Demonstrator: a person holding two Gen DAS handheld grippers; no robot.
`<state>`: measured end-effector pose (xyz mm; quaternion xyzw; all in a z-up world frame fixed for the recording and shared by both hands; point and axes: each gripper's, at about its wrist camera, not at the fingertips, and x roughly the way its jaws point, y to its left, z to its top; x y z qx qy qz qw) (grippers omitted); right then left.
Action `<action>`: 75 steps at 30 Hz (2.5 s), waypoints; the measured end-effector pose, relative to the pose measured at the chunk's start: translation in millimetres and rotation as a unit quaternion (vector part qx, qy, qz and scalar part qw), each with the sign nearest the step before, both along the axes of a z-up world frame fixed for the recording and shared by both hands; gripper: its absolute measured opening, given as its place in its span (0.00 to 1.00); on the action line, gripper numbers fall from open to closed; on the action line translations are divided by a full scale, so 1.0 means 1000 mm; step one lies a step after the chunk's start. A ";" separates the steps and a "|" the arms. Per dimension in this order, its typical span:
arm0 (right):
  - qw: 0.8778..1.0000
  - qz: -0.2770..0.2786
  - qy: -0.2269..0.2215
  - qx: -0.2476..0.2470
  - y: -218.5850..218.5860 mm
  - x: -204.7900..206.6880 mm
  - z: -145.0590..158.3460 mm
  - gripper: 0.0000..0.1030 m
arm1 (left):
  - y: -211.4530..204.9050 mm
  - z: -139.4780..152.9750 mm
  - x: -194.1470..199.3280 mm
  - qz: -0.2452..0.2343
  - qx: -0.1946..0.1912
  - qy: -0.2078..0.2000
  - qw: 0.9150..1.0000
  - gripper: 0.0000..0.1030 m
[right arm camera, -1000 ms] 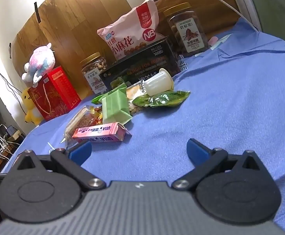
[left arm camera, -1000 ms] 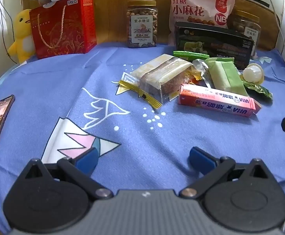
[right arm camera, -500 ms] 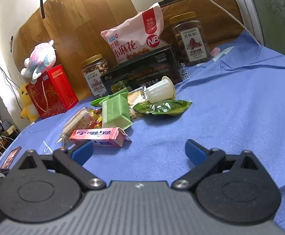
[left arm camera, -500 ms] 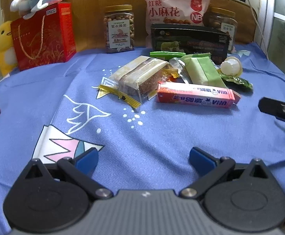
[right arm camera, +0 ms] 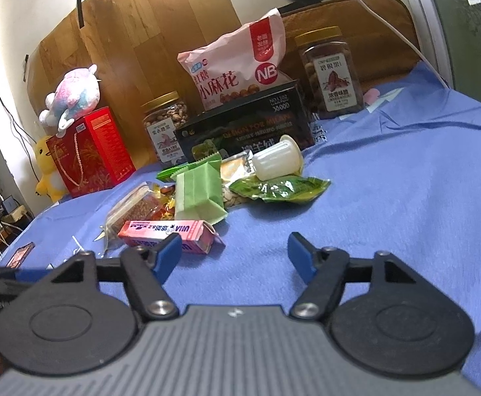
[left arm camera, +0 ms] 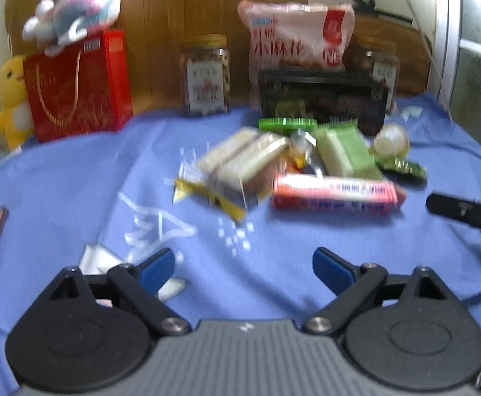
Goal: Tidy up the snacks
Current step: 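Move the left tool toward the pink gum box on the cloth, then close the left tool on the pink gum box and lift it, then carry the pink gum box over the dark tin box and open the left tool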
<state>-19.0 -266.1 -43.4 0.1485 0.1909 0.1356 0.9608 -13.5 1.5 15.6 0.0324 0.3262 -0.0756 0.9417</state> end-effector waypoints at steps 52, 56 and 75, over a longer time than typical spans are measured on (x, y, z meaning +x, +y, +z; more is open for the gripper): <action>0.980 0.018 -0.144 -0.133 -0.006 0.165 0.074 0.32 | -0.081 0.069 0.225 -0.121 -0.111 -0.030 0.986 0.47; 0.983 0.009 -0.123 -0.139 -0.010 0.185 0.065 0.34 | -0.090 0.051 0.239 -0.119 -0.098 -0.020 0.988 0.47; 0.994 0.065 -0.028 -0.082 -0.051 0.121 0.028 0.69 | -0.069 0.047 0.159 -0.174 -0.184 0.033 0.967 0.62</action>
